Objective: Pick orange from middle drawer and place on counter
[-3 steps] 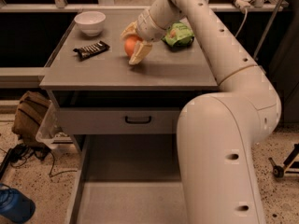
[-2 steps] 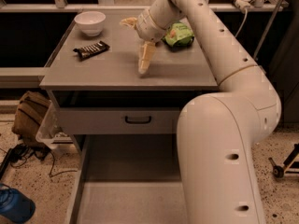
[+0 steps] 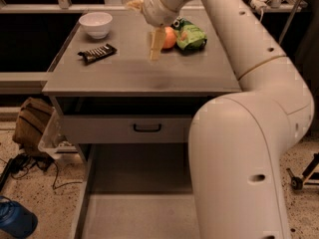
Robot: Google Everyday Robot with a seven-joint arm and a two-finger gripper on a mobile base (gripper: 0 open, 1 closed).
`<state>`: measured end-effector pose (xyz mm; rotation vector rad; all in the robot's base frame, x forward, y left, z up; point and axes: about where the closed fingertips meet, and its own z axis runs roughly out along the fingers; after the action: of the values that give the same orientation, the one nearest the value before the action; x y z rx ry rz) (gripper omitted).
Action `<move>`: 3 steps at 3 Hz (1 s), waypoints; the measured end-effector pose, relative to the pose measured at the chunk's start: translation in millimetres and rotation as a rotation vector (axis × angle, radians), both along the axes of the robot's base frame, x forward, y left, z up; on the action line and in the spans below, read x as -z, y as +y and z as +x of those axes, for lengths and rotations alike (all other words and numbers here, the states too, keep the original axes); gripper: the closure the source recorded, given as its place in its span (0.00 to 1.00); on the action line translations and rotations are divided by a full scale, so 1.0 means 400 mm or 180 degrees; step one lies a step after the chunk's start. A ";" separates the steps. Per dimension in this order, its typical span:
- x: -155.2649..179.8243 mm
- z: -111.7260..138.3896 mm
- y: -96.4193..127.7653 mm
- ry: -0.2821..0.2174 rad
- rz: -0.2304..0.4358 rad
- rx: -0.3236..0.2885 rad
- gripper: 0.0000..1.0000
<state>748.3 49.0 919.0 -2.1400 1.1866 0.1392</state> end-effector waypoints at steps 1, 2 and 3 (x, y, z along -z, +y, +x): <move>-0.276 -0.091 0.014 -0.0496 -0.0410 0.0085 0.00; -0.575 -0.222 -0.022 -0.1059 -0.0549 0.0325 0.00; -0.657 -0.251 -0.004 -0.1283 -0.0450 0.0336 0.00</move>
Offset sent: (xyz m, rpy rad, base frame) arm -0.1794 -0.0418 0.4215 -0.2328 -0.5555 -0.2040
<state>647.9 47.2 1181.9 -2.0875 1.0888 -0.4155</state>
